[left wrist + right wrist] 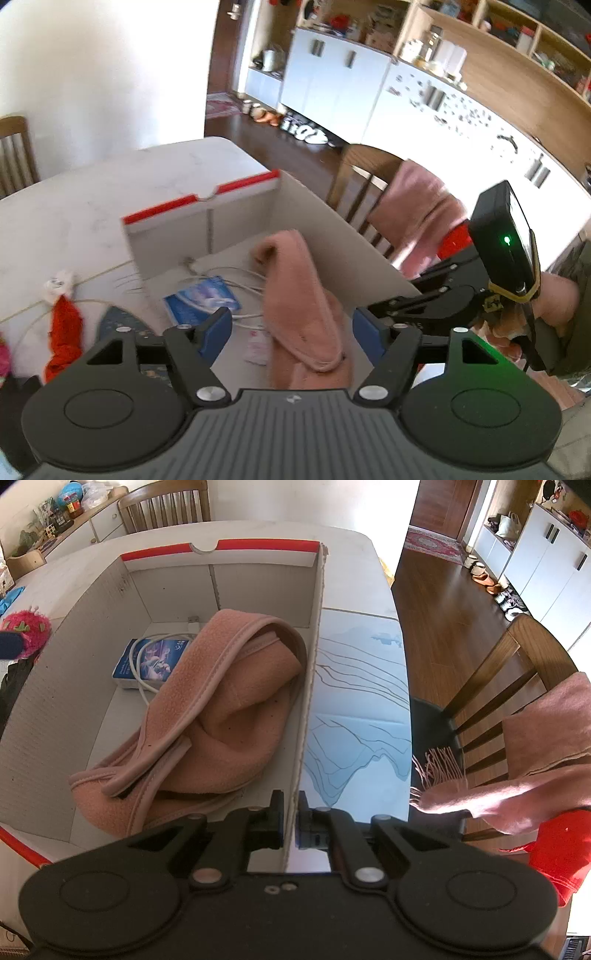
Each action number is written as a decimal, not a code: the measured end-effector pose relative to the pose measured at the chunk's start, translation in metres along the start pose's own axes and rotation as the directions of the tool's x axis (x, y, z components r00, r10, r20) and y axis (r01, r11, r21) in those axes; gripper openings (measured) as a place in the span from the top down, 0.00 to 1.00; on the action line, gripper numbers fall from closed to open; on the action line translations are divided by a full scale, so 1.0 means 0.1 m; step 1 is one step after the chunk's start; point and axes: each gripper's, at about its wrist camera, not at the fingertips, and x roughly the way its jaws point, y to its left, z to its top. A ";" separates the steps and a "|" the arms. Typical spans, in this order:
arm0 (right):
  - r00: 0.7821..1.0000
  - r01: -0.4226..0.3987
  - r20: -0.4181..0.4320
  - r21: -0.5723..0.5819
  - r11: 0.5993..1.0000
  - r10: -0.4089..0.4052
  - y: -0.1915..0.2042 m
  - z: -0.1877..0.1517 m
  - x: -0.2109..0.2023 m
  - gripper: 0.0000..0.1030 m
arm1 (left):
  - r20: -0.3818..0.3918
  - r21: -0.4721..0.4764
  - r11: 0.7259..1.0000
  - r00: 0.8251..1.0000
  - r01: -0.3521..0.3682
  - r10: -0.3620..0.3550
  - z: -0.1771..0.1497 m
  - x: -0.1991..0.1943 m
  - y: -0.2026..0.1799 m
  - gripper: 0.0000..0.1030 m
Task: Organize objects
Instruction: 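Move the left tool back to the pile and close it on the red cloth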
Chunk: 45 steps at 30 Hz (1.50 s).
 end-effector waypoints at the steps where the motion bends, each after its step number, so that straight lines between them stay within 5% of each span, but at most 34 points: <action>1: 1.000 0.000 0.000 -0.001 1.000 0.000 0.00 0.00 0.00 0.96 | 0.005 -0.005 1.000 1.000 -0.008 0.008 0.00 -0.04 0.03 0.26; 9: 1.000 0.003 -0.002 -0.003 1.000 -0.003 0.01 0.00 0.00 0.96 | 0.017 -0.078 0.990 0.993 -0.117 0.119 -0.12 -0.18 0.43 0.20; 26: 1.000 0.014 -0.007 -0.011 1.000 -0.014 0.01 0.01 -0.01 0.96 | -0.049 -0.173 0.923 0.939 -0.344 0.340 -0.40 -0.06 1.32 0.05; 45: 1.000 0.016 -0.017 -0.011 1.000 -0.016 0.02 0.02 -0.01 0.96 | -0.169 -0.127 0.891 0.895 -0.435 0.413 -0.57 0.53 1.73 0.05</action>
